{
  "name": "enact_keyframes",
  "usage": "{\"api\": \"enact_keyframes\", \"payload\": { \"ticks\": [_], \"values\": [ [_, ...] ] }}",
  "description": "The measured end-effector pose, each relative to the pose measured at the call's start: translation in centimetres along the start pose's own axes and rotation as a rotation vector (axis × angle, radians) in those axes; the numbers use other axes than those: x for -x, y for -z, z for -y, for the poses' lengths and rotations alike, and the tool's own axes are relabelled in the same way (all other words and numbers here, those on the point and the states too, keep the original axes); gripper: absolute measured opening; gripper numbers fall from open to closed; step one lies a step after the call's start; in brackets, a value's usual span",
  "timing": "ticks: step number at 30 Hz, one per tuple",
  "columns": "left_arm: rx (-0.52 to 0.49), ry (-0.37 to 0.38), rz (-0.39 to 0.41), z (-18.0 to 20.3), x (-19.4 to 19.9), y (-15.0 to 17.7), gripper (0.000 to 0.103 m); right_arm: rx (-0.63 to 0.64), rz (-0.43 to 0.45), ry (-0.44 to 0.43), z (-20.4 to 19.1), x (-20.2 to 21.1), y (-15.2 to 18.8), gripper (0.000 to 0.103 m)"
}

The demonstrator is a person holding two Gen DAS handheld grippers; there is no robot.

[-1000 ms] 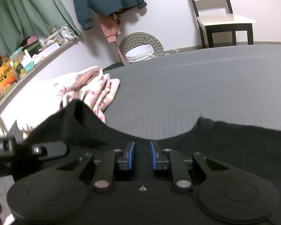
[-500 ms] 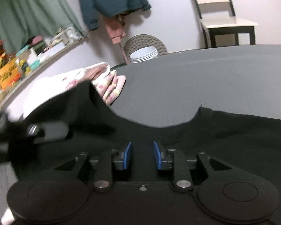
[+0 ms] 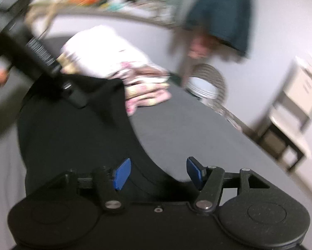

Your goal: Fold clothes

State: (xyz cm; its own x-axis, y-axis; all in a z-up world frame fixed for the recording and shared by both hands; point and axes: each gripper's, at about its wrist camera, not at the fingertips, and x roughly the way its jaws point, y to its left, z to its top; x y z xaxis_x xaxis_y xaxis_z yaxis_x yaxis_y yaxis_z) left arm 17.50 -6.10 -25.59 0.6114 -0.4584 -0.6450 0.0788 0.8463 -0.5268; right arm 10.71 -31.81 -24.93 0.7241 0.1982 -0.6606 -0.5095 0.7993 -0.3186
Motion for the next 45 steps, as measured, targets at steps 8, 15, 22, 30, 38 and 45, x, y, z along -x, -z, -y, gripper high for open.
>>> {"api": "enact_keyframes", "payload": {
  "ticks": [8, 15, 22, 30, 38, 45],
  "values": [
    [-0.011, 0.016, -0.007, -0.1, -0.1, -0.1, 0.015, 0.078, -0.151, -0.173, 0.2, -3.2, -1.4, 0.023],
    [0.004, 0.005, -0.009, -0.6, -0.4, 0.0, 0.016, 0.001, -0.143, -0.218, 1.1, -2.8, -1.6, 0.003],
    [0.005, 0.012, -0.008, -0.3, -0.4, 0.0, 0.016, -0.043, -0.106, -0.143, 1.3, -3.2, -1.6, 0.002],
    [0.024, -0.001, -0.015, -0.6, -1.2, 0.1, 0.016, -0.176, -0.105, -0.091, 1.8, -3.3, -1.5, 0.013],
    [0.064, 0.028, -0.030, -0.5, -0.4, -0.6, 0.016, -0.491, 0.008, -0.099, 3.0, 4.1, 2.5, 0.045],
    [0.000, 0.039, -0.073, 3.9, 1.5, -1.6, 0.016, -0.697, 0.043, -0.154, -0.4, 8.2, 8.0, 0.059]
  ]
}}
